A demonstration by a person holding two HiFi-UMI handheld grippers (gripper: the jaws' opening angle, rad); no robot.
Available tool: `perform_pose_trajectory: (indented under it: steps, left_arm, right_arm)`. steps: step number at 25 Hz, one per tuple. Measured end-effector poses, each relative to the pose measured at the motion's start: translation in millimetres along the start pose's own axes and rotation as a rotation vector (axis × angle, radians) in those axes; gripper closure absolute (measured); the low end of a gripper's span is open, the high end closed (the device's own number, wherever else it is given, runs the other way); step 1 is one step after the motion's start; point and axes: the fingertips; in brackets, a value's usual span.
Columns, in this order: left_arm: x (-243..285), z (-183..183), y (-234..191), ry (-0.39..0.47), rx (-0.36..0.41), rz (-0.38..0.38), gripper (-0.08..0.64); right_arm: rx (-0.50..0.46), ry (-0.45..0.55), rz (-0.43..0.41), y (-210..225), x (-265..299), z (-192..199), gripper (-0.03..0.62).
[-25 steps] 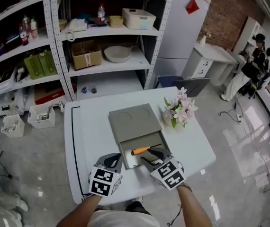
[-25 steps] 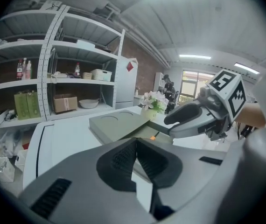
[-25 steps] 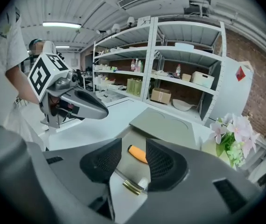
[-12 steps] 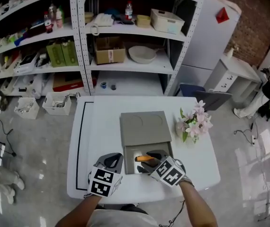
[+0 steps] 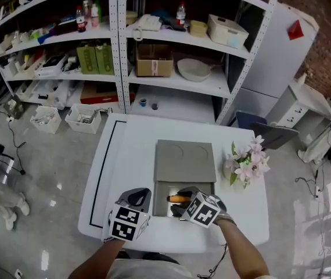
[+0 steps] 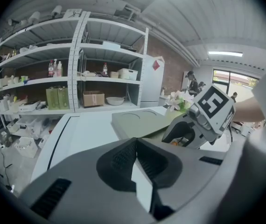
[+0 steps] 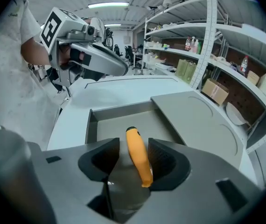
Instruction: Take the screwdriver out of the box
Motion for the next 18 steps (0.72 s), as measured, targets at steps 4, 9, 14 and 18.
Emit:
perform_pose_trajectory:
  steps: [4, 9, 14, 18]
  left_arm:
    - [-2.2, 1.9, -5.3, 0.000, -0.016, -0.031, 0.554]
    - [-3.4, 0.0, -11.9, 0.004, -0.056, -0.054, 0.554]
    - [-6.8, -2.5, -19.3, 0.007, -0.069, -0.072, 0.554]
    - [-8.7, -1.3, -21.9, 0.004, -0.074, -0.083, 0.554]
  right_arm:
    - [-0.024, -0.020, -0.057, 0.5, 7.4, 2.6, 0.394]
    - [-0.073, -0.068, -0.103, 0.8, 11.5, 9.6, 0.409]
    - [-0.109, -0.067, -0.125, 2.1, 11.5, 10.4, 0.472]
    - [-0.113, -0.063, -0.131, 2.8, 12.0, 10.9, 0.476]
Point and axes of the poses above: the fingertips, and each gripper's own axes: x forward along the fingers, y to its right, z out of its underside, and after that the axes turned 1 degree about -x, right-handed
